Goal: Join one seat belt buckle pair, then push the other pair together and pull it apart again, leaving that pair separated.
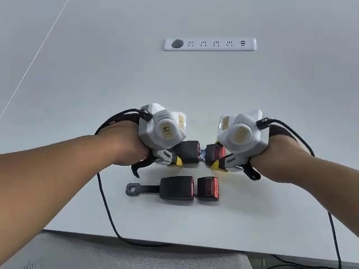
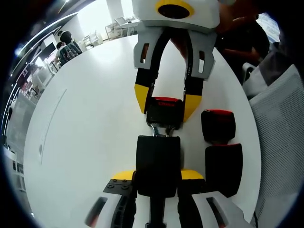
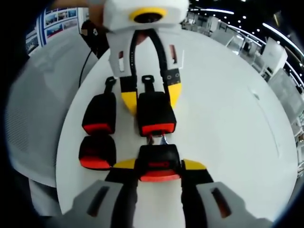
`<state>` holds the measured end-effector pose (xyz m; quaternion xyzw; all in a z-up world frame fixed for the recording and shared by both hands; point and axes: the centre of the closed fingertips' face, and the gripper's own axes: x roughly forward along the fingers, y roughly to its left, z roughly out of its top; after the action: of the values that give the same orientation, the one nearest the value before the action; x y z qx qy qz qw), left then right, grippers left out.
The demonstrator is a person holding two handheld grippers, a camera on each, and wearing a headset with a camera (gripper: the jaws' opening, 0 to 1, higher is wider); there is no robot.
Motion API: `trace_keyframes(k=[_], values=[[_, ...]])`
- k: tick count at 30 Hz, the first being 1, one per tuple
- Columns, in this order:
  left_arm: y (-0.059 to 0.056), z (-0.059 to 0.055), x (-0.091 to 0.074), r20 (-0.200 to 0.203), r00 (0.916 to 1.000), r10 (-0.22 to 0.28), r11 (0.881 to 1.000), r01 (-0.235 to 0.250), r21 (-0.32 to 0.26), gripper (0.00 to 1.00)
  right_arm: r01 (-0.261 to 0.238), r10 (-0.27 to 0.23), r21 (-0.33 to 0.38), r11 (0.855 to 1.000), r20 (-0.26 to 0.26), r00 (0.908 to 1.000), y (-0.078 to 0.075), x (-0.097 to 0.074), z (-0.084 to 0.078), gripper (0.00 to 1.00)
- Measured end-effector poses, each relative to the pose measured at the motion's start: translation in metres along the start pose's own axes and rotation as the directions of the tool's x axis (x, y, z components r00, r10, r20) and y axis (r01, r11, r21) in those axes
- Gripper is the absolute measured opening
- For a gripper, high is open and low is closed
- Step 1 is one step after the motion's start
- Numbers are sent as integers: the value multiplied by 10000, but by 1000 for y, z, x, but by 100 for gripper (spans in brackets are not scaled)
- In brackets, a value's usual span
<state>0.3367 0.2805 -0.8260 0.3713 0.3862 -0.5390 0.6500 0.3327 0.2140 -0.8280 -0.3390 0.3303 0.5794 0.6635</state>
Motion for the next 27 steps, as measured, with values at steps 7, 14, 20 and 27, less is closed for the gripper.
trace_keyframes(k=[7,14,20,27], values=[[-1,0,0,17,10000,66,10000,-66,67,33,172,-172,16,9999,167,9997,0,-6,-7,35],[0,0,0,7,10000,2,10000,-2,43,33,854,-856,-89,9963,-289,9959,-6,-24,-32,35],[0,0,0,24,10000,88,10000,-88,-24,33,1149,-1138,262,9930,-418,9926,-3,-43,-62,36],[1,-1,0,67,10000,39,9994,-37,-356,33,1445,-1395,545,9880,-872,9864,-3,-72,-104,36]])
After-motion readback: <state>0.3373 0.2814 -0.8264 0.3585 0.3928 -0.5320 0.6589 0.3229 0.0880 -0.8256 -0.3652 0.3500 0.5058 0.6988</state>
